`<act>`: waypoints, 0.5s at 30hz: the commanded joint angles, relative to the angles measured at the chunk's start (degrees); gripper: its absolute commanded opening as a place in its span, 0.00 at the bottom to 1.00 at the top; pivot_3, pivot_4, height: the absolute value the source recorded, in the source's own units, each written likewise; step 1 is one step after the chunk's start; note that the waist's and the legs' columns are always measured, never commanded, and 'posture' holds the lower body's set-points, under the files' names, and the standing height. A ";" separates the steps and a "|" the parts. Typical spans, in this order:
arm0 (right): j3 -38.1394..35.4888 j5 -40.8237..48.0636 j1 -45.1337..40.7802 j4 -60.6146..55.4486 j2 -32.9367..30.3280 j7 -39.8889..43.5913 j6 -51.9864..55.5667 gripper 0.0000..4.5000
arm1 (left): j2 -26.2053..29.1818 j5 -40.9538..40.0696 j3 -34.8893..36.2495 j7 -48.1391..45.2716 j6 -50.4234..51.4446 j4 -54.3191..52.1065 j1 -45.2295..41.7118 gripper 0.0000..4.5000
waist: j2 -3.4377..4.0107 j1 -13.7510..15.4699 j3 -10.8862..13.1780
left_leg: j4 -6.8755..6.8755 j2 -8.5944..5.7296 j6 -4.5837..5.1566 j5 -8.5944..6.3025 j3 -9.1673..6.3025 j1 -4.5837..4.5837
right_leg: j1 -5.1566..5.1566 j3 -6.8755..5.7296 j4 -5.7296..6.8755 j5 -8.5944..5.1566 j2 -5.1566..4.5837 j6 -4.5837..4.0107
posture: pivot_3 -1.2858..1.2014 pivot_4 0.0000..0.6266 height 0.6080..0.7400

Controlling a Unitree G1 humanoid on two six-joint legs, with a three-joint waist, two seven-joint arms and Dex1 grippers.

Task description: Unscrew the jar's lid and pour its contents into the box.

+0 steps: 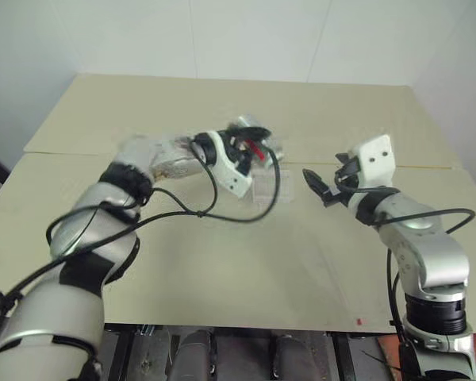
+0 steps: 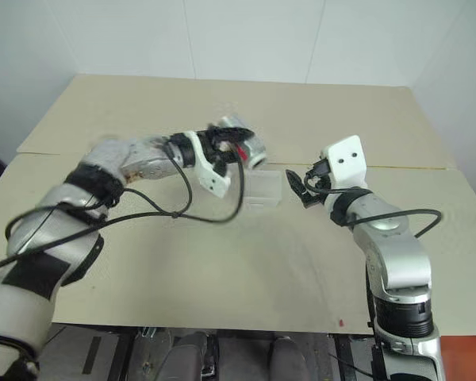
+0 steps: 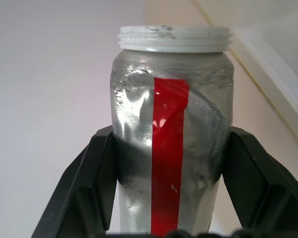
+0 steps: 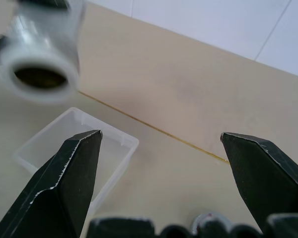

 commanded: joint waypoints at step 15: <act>-5.26 5.20 -2.60 -7.58 1.79 -4.91 5.26 0.99 | -8.17 24.44 -25.36 29.60 15.89 11.07 -11.93 0.60 | -0.03 -0.20 0.02 | 0.03 0.01 -0.32 0.33 0.10 -0.59 | -0.85 0.08 0.29 -0.01 -0.05 0.00 | 0.52 0.24 1.00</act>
